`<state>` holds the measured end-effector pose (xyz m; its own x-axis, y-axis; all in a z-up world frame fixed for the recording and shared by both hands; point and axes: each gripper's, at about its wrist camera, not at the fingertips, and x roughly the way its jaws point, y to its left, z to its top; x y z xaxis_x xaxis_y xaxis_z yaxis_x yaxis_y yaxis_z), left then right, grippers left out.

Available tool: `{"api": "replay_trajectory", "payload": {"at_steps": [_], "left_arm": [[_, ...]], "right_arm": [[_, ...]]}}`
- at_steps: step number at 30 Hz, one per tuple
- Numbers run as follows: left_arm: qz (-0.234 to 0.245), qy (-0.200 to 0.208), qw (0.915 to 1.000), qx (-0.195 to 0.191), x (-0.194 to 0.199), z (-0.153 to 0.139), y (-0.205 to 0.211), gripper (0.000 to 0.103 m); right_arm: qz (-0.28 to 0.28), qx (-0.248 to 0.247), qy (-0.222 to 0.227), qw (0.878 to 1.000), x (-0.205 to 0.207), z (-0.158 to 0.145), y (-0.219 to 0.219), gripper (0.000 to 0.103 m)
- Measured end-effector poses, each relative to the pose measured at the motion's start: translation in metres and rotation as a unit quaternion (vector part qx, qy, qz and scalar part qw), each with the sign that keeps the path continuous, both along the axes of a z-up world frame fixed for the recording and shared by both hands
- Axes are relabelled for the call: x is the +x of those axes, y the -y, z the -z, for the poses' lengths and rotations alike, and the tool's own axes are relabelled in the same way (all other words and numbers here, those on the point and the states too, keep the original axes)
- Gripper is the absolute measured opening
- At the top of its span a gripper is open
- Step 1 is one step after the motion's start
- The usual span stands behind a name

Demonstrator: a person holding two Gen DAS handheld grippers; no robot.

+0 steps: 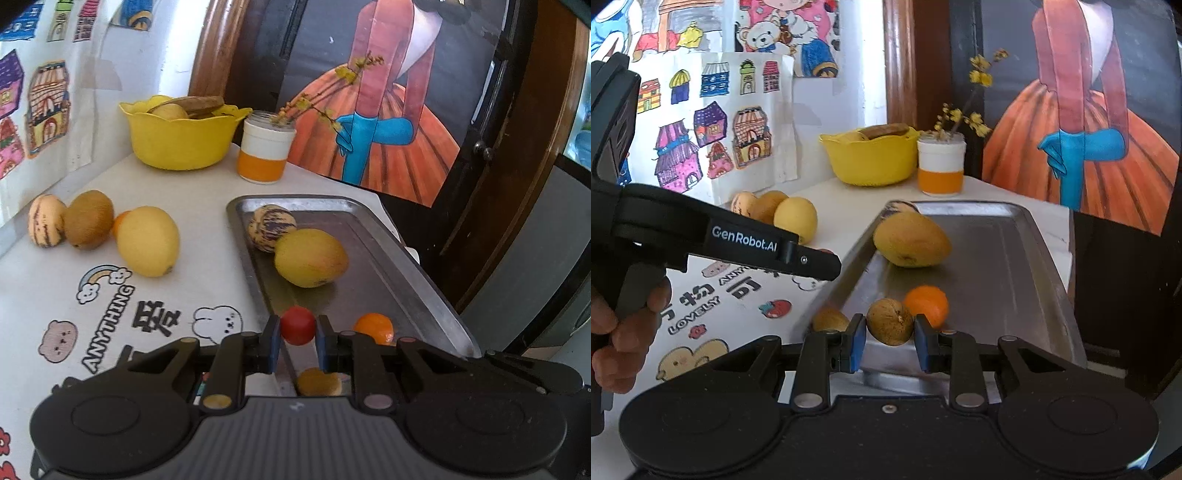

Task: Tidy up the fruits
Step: 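Carry the tomato onto the tray and open the left tool while the right tool releases the brown fruit there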

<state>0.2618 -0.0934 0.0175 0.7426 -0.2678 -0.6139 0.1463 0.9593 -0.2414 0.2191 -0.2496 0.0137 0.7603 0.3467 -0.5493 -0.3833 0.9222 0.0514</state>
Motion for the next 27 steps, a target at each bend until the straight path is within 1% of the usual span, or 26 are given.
{"api": "replay_trajectory", "payload": {"at_steps": [8, 20, 22, 24, 26, 27], "left_arm": [[0.006, -0.007, 0.9999, 0.012, 0.005, 0.004, 0.014, 0.021], [0.005, -0.018, 0.9997, 0.017, 0.007, 0.007, 0.02, 0.021], [0.005, -0.021, 0.9996, 0.016, 0.009, 0.007, 0.02, 0.022], [0.002, -0.022, 0.9996, 0.015, 0.01, 0.007, 0.02, 0.022], [0.001, -0.022, 0.9997, 0.012, 0.008, 0.006, 0.02, 0.031], [0.0, -0.02, 0.9998, 0.01, 0.007, 0.004, 0.019, 0.034]], "right_arm": [[0.007, 0.012, -0.007, 1.0, -0.002, 0.005, 0.014, 0.03], [0.008, 0.018, -0.011, 1.0, -0.002, 0.006, 0.015, 0.031], [0.011, 0.019, -0.011, 1.0, -0.002, 0.006, 0.016, 0.033], [0.011, 0.022, -0.01, 1.0, -0.002, 0.005, 0.016, 0.041], [0.013, 0.023, -0.008, 1.0, -0.004, 0.004, 0.017, 0.046], [0.014, 0.023, -0.008, 1.0, -0.005, 0.004, 0.017, 0.049]]}}
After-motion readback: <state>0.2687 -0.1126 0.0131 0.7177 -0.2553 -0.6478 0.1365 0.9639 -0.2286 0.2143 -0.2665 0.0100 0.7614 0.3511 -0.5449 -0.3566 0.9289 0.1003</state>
